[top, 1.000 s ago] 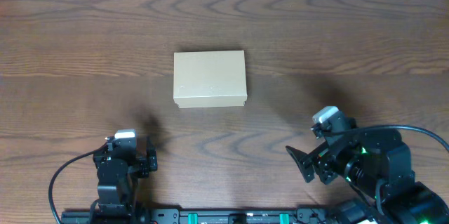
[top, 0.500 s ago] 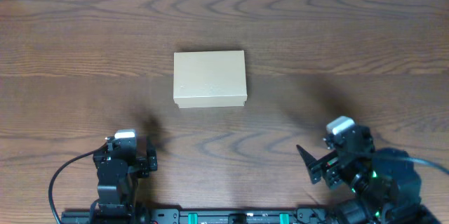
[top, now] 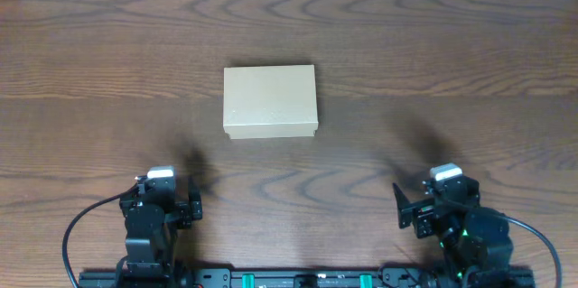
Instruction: Pack container
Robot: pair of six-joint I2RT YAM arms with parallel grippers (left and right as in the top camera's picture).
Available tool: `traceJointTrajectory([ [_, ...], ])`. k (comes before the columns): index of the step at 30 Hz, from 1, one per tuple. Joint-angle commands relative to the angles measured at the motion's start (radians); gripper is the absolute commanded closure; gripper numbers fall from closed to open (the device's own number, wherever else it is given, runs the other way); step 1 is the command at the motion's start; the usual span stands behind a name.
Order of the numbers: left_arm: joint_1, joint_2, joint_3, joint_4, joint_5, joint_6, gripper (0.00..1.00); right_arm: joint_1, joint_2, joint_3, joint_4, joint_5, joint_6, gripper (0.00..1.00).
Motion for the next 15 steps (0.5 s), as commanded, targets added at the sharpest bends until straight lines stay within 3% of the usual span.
traceJointTrajectory([
  [1, 0.006, -0.007, -0.010, 0.000, -0.018, 0.015, 0.05, -0.044, -0.047, -0.050, 0.010, 0.012, 0.082, 0.01],
  [15, 0.006, -0.007, -0.010, 0.000, -0.018, 0.015, 0.05, -0.082, -0.058, -0.151, 0.014, 0.002, 0.187, 0.01],
])
